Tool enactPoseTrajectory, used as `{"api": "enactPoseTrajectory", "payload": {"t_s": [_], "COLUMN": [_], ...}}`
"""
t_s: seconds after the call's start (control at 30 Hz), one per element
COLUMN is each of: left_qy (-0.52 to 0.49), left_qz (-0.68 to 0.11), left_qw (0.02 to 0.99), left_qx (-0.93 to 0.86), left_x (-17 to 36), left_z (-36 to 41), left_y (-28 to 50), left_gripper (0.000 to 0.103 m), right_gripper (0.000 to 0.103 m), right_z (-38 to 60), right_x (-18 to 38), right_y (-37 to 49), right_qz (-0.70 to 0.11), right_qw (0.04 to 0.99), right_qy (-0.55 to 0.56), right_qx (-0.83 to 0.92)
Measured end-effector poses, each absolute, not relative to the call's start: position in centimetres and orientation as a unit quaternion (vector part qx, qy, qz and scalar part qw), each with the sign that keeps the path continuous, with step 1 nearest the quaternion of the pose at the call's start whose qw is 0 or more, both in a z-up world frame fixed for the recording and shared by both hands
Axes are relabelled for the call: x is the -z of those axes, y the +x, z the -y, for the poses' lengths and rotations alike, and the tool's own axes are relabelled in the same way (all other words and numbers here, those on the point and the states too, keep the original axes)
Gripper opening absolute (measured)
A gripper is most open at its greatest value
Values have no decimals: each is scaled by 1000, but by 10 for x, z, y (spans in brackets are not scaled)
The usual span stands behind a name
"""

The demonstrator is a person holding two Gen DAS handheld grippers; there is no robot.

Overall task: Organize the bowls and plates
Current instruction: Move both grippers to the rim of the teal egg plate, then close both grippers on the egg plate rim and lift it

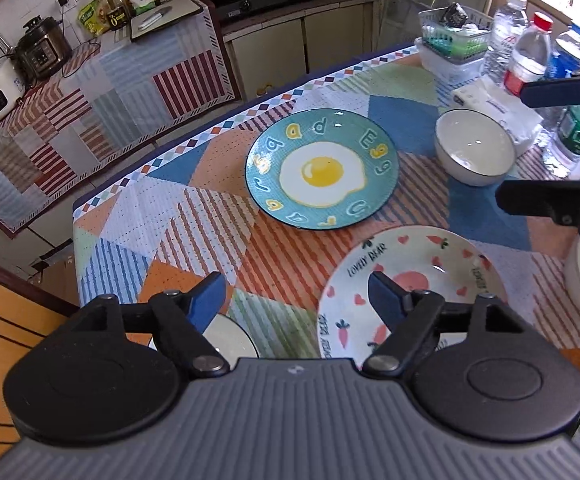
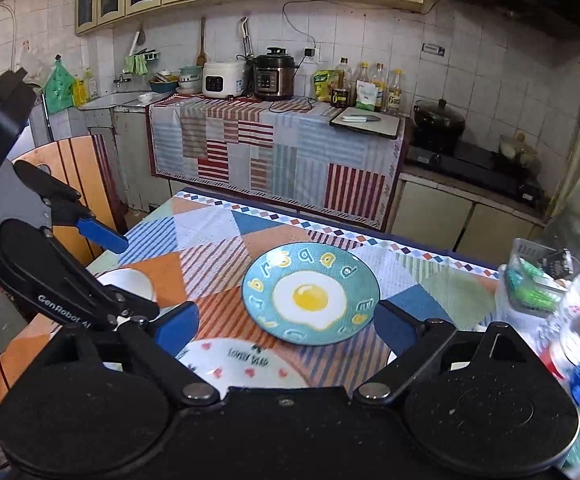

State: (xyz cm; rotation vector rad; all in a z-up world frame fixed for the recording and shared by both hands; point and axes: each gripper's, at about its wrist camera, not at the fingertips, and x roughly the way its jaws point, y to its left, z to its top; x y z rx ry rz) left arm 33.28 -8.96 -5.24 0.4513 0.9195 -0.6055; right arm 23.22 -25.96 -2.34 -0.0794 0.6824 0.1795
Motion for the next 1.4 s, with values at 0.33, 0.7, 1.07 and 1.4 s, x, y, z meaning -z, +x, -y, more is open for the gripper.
{"api": "enactPoseTrajectory", "payload": {"t_s": [0.33, 0.7, 1.07, 1.4], "left_qy": [159, 44, 11, -50], "left_qz": [-402, -500, -521, -518], "left_qw": [864, 838, 824, 818], "left_qx": [257, 215, 222, 244], "left_x": [102, 171, 199, 203], "left_z": [105, 103, 107, 109], "left_y": [399, 463, 484, 478], "left_gripper": [81, 79, 58, 21], "right_gripper": [94, 75, 66, 20], "right_z": [296, 312, 306, 319], "right_x": [77, 136, 178, 203], "right_y": [311, 345, 349, 347], "right_qz": [-391, -463, -455, -403], "right_qw": [917, 871, 863, 865], "right_qy": [12, 147, 218, 294], "right_qx": [-83, -79, -33, 61]}}
